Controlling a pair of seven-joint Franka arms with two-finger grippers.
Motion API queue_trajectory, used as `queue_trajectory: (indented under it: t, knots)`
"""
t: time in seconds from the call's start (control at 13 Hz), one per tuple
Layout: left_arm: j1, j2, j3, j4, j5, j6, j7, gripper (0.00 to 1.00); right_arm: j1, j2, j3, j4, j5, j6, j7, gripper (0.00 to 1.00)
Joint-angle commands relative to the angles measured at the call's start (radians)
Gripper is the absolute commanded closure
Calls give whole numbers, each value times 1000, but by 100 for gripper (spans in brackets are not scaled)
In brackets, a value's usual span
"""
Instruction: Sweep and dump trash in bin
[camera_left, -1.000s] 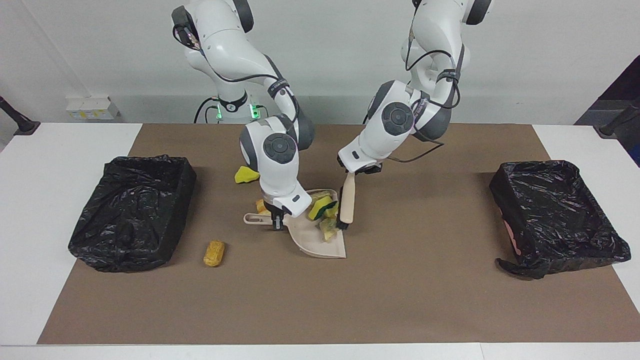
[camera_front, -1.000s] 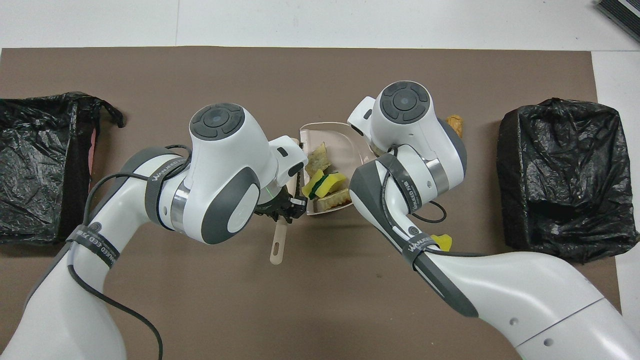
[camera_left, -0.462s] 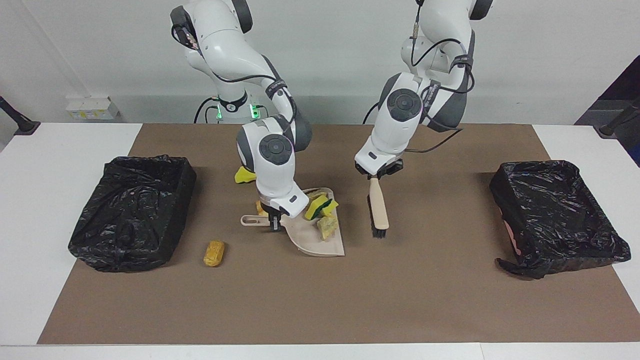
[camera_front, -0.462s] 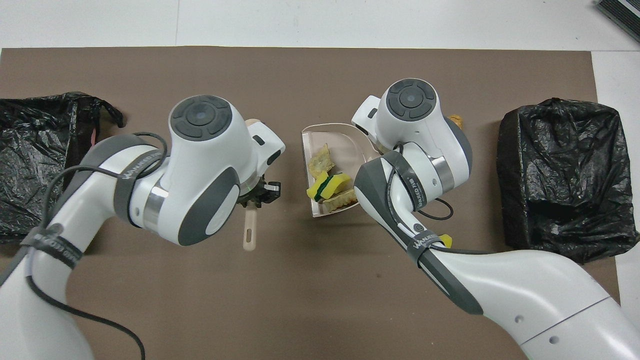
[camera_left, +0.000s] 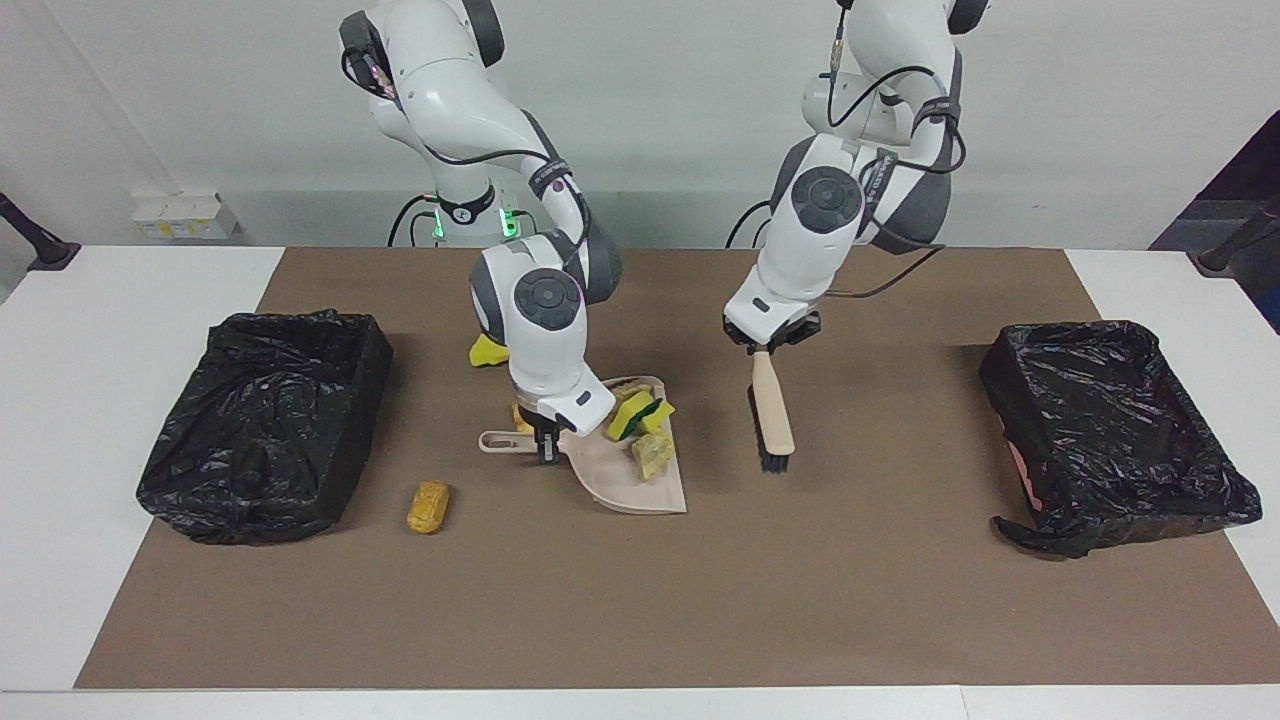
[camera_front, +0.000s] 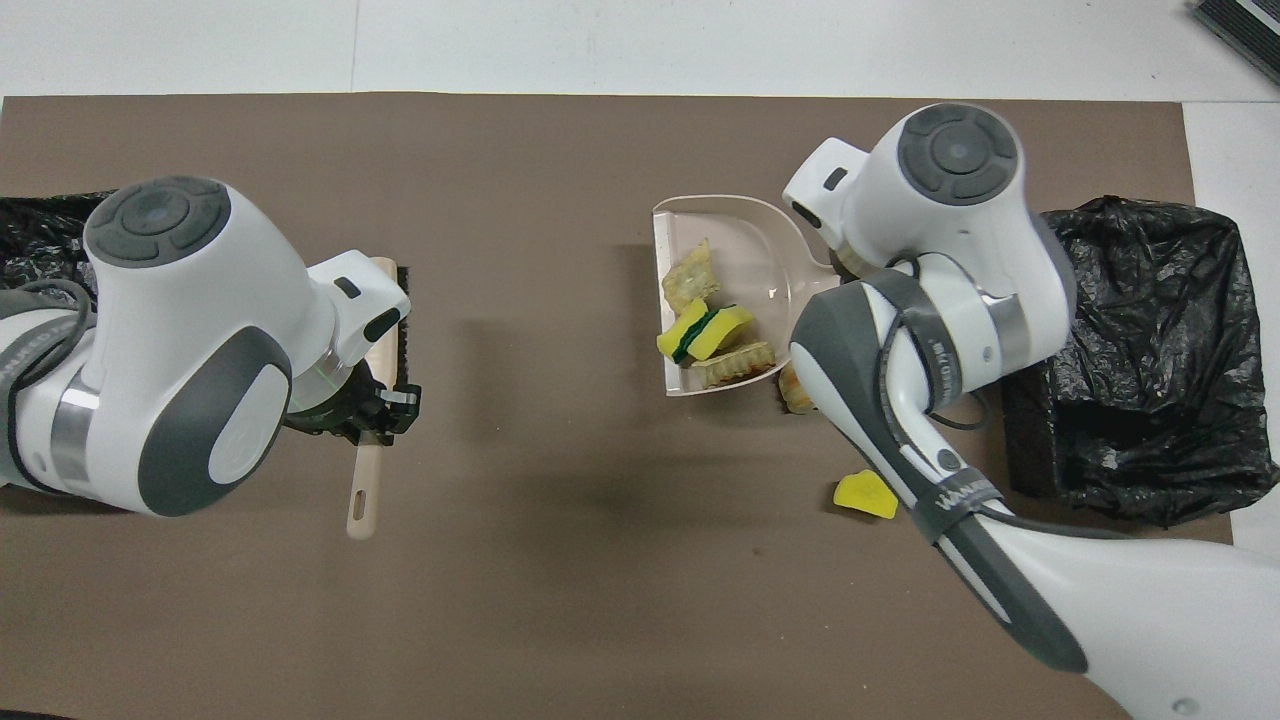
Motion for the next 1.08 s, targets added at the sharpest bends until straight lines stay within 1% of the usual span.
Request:
queue_trajectory:
  t: [0.0,0.08,0.15,0.31,0.38,0.54,0.62,0.69,0.77,0.92,1.0]
  knots:
    - [-9,-149,-15,-242,10,155,-8,100,-87,-94,12,-39,27,-28,-69,100]
    - [-44,-174,-25,-296,10,192,-51,100,-125,-116,12,-39,28,-32,-95,100]
    - [-121,-186,-25,-333,10,210,-148,100,-171,-139,12,-39,31,-45,-111,100]
    - [-257,-162,-25,-340,-3,281,-296,100,-263,-171,12,-39,31,-60,-149,100]
    - [-319,-138,-25,-340,-20,343,-357,100,-317,-179,12,-39,31,-63,-189,100]
    - [-422,-60,-26,-340,-43,446,-427,100,-438,-181,10,-39,40,-59,-278,100]
    - [-431,-52,-26,-340,-63,470,-437,100,-478,-181,9,-39,25,-45,-354,100]
    - [-436,-52,-26,-340,-116,468,-448,100,-510,-182,4,-39,28,-40,-438,100]
    - [-437,-53,-26,-344,-155,467,-436,100,-565,-185,4,-39,25,-42,-494,100]
    - [-439,-58,-26,-382,-163,461,-431,100,-645,-206,0,-74,11,-40,-516,100]
    - [-437,-64,-26,-393,-163,450,-425,100,-669,-226,0,-100,-24,-17,-516,100]
